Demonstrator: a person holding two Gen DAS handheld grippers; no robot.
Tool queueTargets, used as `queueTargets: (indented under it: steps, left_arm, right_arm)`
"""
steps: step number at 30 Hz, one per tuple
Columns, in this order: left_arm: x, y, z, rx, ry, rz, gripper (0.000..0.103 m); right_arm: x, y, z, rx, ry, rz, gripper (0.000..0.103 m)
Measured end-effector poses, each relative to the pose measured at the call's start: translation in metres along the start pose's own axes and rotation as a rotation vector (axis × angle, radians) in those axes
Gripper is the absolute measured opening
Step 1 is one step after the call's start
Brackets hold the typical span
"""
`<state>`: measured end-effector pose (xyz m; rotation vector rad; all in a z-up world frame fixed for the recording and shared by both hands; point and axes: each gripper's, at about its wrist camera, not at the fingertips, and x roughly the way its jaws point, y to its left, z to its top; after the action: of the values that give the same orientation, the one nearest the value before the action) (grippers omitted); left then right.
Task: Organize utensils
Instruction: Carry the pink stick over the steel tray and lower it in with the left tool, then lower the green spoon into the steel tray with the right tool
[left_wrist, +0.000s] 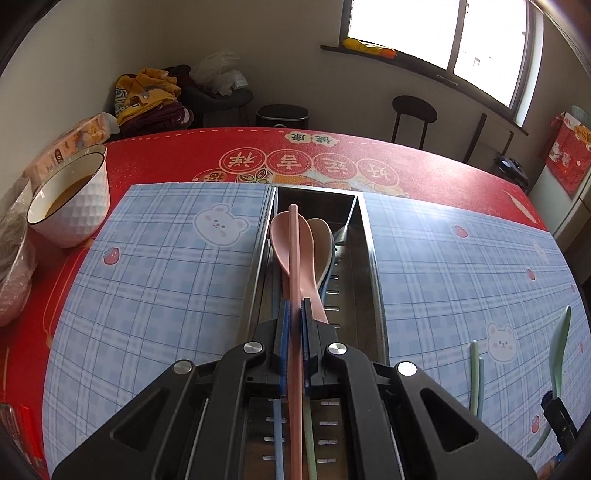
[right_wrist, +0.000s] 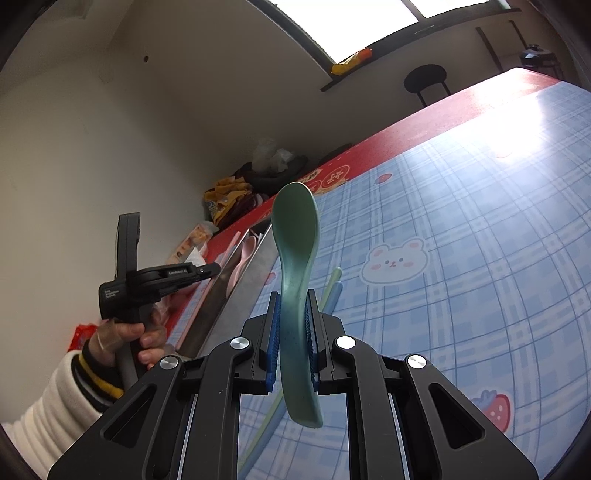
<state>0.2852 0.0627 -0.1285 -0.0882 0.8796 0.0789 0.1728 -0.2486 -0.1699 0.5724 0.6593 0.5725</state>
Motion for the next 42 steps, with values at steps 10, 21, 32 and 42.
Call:
queueTargets:
  steps: [10, 21, 32, 42]
  left_arm:
    - [0.005, -0.002, -0.003, 0.035, 0.016, 0.044, 0.006]
    - [-0.032, -0.005, -0.024, 0.137, -0.098, 0.01, 0.014]
    - [-0.054, 0.019, -0.065, 0.132, -0.192, -0.059, 0.017]
    - [-0.057, 0.036, -0.08, 0.143, -0.24, -0.086, 0.027]
  right_arm:
    - [0.0, -0.005, 0.002, 0.005, 0.001, 0.009, 0.013]
    - [0.001, -0.011, 0.003, 0.023, 0.0, 0.017, 0.013]
    - [0.002, -0.01, 0.002, 0.02, 0.002, -0.045, 0.013]
    - [0.016, 0.001, 0.005, 0.01, 0.054, -0.192, 0.013]
